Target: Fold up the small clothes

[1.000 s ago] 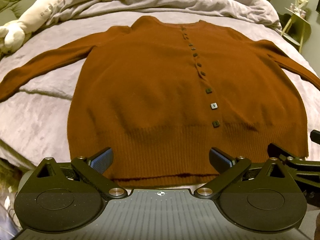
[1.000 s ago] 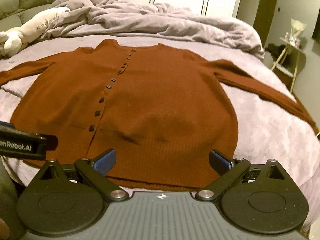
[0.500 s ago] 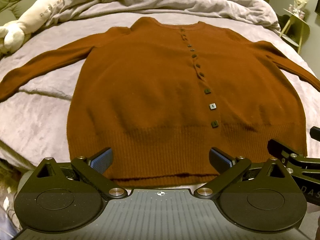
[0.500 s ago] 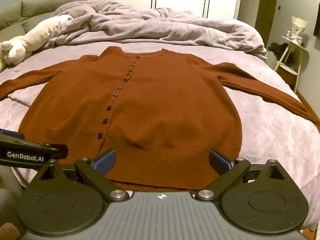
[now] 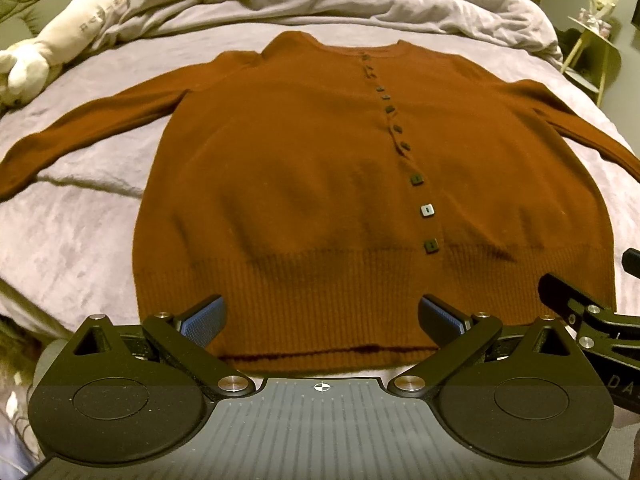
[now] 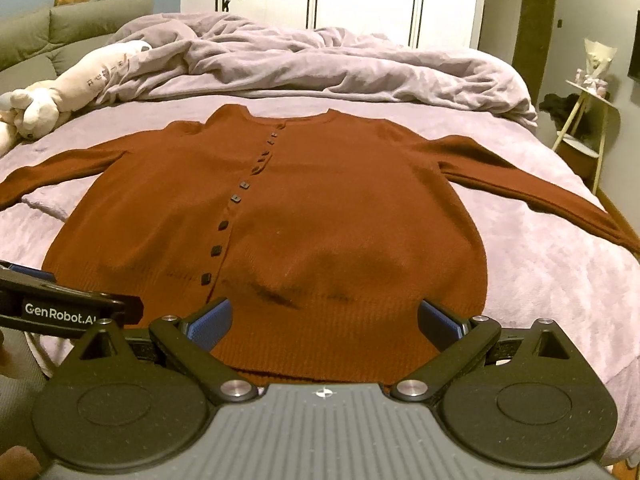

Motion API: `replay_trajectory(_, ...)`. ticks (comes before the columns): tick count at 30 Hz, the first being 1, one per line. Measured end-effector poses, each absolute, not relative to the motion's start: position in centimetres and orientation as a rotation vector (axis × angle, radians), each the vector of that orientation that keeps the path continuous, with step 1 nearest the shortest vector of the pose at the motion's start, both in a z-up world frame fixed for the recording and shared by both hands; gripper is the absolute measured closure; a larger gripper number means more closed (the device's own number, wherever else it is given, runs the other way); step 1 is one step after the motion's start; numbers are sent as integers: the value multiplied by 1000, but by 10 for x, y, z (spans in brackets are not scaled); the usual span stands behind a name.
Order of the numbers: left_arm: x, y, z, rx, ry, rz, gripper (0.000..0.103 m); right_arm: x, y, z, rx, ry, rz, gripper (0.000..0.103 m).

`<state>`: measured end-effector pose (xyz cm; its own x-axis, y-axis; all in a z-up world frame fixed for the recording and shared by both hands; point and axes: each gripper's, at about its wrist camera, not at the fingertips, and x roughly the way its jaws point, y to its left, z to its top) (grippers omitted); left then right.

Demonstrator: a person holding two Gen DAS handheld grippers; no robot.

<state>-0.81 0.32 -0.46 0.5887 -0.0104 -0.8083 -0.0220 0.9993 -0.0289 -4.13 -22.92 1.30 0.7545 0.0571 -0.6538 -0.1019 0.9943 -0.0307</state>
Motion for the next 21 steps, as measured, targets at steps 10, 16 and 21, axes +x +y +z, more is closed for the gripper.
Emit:
replay_trajectory(10,-7,4,-6,-34,946,12,0,-41,-228,10,-58,717,131,4)
replay_trajectory(16,-7,4,-7,-30,949,14,0,-43,-227,13,-56,683,153,4)
replay_trajectory(21,-6,3,-8,-32,951,14,0,-43,-227,13,-38,674,184,4)
